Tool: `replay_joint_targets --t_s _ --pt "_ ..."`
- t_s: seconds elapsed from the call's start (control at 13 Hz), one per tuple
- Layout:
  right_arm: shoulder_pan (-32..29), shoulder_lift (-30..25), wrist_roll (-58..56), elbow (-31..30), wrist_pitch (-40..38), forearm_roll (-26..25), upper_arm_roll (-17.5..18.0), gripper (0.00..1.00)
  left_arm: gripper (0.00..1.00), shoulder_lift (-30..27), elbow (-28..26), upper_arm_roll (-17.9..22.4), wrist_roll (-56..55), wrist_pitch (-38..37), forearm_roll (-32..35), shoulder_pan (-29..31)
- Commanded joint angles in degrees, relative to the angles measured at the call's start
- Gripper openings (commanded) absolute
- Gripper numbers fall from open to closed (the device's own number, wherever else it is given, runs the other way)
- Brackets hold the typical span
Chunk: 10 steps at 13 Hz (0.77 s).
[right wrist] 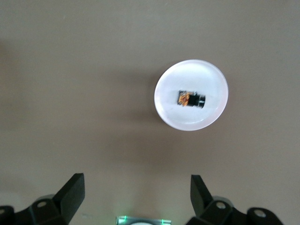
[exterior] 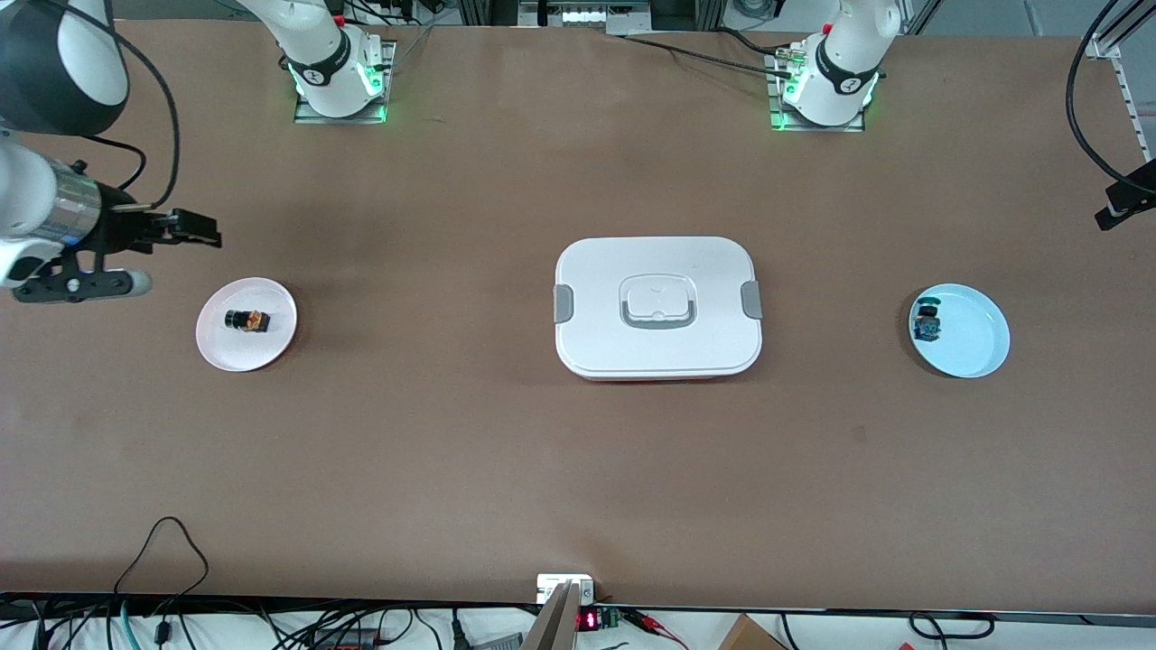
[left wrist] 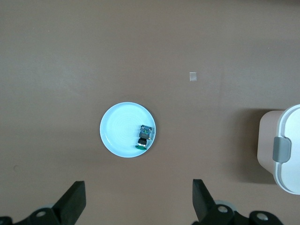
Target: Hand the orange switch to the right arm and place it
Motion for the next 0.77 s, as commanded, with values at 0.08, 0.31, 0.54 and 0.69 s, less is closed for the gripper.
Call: replay_joint_targets --t_s 0.08,0.31,0.54,0.69 --pt "0.17 -0.11 7.71 0.57 0.65 -0.46 -0.76 1.00 1.00 0.80 1.55 -0.44 0.04 -1.17 1.78 0.20" --pt "0.44 -8.34 7.71 -11.34 9.14 -0.64 -0.76 1.00 1.00 0.72 1.46 -0.44 0.13 -1.26 1.78 0.29" --pt "0.88 -8.73 6.92 -10.88 9.97 -2.21 -0.24 1.00 1.00 0.72 1.55 -0.44 -0.14 -1.26 1.52 0.29" --pt "0.97 -8.11 6.75 -9.47 9.18 -3.27 0.29 1.00 1.00 0.72 1.55 -0.44 -0.14 -1.26 1.43 0.29"
